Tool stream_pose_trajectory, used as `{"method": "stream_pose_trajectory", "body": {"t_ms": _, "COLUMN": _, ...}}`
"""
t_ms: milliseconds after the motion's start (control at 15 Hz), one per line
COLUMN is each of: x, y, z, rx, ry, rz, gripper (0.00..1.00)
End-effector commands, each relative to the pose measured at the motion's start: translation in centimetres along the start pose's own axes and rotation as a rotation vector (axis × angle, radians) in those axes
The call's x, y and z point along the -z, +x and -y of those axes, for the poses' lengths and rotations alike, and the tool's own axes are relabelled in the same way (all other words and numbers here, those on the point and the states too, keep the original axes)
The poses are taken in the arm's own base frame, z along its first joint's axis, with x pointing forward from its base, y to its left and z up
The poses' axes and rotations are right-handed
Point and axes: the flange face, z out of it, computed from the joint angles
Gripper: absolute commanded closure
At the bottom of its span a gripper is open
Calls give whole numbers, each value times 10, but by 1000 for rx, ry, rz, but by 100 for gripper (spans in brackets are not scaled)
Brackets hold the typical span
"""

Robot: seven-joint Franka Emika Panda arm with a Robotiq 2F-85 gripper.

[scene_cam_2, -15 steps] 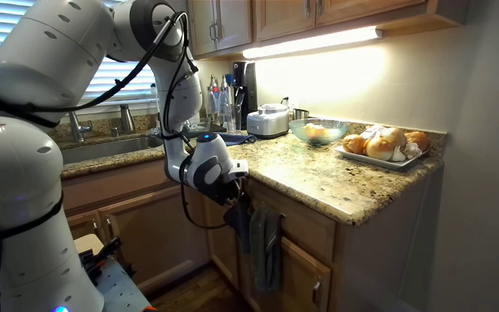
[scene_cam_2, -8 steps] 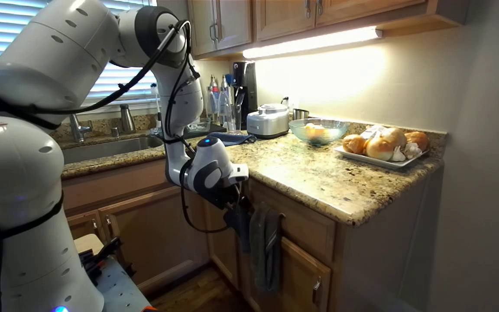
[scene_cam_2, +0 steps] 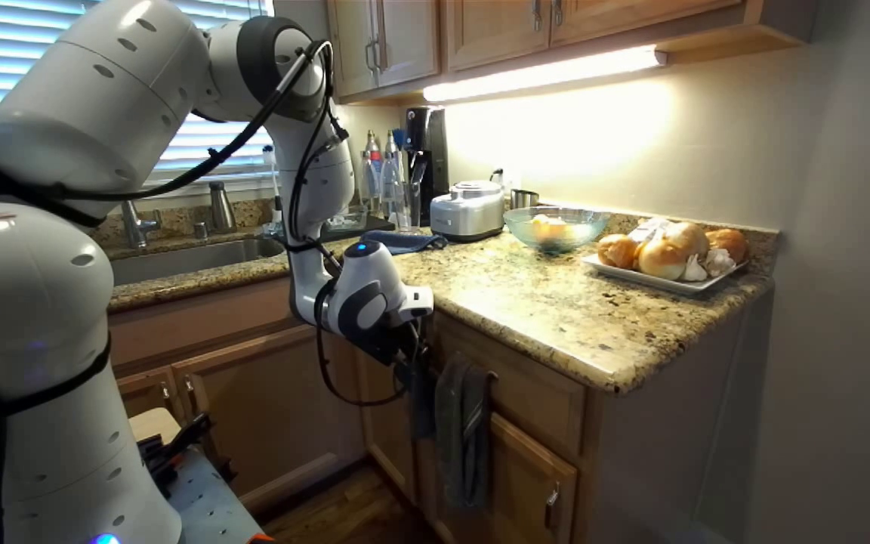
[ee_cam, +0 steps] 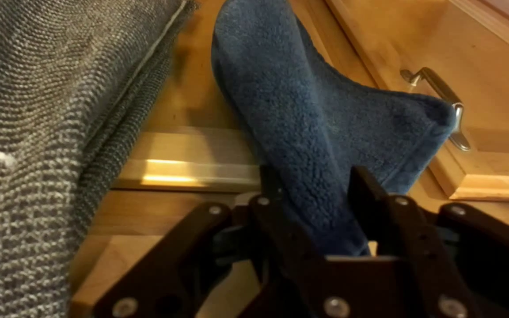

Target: Unhang one cloth from the drawer and place it on the countertop

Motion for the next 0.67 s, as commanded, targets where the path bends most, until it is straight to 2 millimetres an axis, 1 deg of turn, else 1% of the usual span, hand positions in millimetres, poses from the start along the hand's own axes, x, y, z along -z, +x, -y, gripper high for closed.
{"method": "stream_pose_trajectory", "body": {"t_ms": 0, "x": 3, "y": 3, "z": -1, "rx": 9, "ry": -15, "rz": -9, "gripper": 83}}
{"method": "stream_pose_trajectory", "body": {"t_ms": 67, "x": 4, "y": 3, "z": -1, "rx": 9, "ry": -16, "rz": -11, "gripper": 90}}
{"method": "stream_pose_trajectory", "body": {"t_ms": 267, "x": 10, "y": 3, "z": 0, "rx": 16, "ry": -11, "rz": -11, "gripper": 94}}
{"method": "stream_pose_trajectory", "body": {"t_ms": 333, "x": 13, "y": 3, "z": 0, "rx": 20, "ry": -10, "rz": -12, "gripper": 94}}
{"method": "stream_pose_trajectory", "body": {"t_ms": 400, "x": 17, "y": 4, "z": 2, "rx": 24, "ry": -6, "rz": -15, "gripper": 91}}
{"method": "stream_pose_trajectory", "body": {"t_ms": 600, "x": 29, "y": 9, "z": 5, "rx": 36, "ry": 10, "rz": -27, "gripper": 91}}
